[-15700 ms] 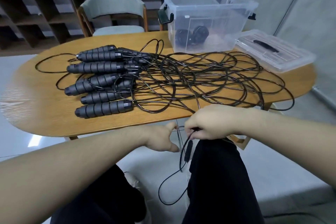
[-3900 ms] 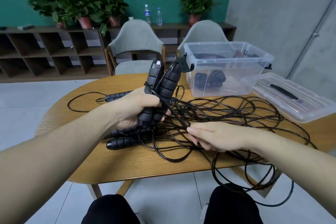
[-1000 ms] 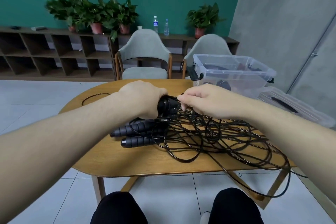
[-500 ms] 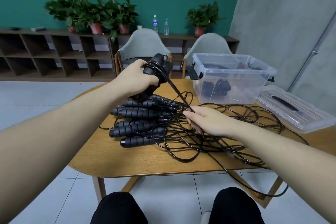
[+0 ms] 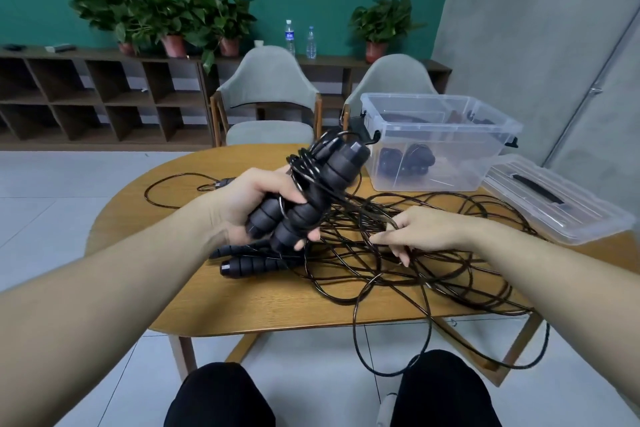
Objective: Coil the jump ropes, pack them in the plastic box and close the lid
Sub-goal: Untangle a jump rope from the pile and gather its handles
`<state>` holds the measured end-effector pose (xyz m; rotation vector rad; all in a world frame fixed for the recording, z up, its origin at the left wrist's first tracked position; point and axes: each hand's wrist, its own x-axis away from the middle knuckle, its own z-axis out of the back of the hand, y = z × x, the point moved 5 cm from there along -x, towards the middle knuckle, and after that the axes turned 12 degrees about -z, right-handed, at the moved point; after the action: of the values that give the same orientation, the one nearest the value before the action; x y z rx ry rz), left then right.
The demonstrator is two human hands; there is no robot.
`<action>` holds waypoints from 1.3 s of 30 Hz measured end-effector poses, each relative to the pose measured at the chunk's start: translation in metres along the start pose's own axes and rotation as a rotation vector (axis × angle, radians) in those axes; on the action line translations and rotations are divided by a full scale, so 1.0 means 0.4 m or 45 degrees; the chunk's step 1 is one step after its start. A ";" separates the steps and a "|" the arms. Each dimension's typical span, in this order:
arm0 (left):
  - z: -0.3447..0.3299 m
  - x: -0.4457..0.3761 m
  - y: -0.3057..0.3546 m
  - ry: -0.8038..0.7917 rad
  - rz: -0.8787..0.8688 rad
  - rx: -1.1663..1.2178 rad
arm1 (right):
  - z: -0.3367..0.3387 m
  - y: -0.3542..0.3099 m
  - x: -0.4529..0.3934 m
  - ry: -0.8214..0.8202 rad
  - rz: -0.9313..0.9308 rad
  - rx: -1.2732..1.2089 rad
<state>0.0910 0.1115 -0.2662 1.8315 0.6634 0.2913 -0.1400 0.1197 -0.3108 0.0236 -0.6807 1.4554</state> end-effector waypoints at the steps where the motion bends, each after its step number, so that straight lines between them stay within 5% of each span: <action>1: -0.014 0.003 -0.006 -0.133 0.069 0.024 | 0.004 -0.002 0.005 -0.043 -0.012 0.024; 4: -0.038 0.017 -0.017 -0.442 0.322 -0.176 | 0.022 -0.008 0.019 -0.111 0.022 0.023; 15: -0.088 0.018 -0.055 -0.620 1.061 -1.167 | 0.084 -0.075 0.033 0.259 0.189 -0.028; 22: -0.094 -0.011 0.002 -0.391 1.354 -1.961 | 0.137 -0.146 0.095 0.380 0.329 0.125; 27: -0.048 -0.017 0.058 -0.122 1.131 -2.450 | 0.157 -0.147 0.122 0.375 0.458 0.061; 32: -0.015 -0.033 0.054 0.122 0.747 -2.424 | 0.132 -0.146 0.137 0.450 0.500 0.102; 39: 0.045 -0.050 0.057 0.660 0.189 -1.931 | 0.084 -0.139 0.150 0.551 0.407 0.452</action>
<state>0.0906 0.0804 -0.2493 0.3211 0.3977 1.0429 -0.1053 0.1516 -0.2358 -0.1272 -0.0676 1.8008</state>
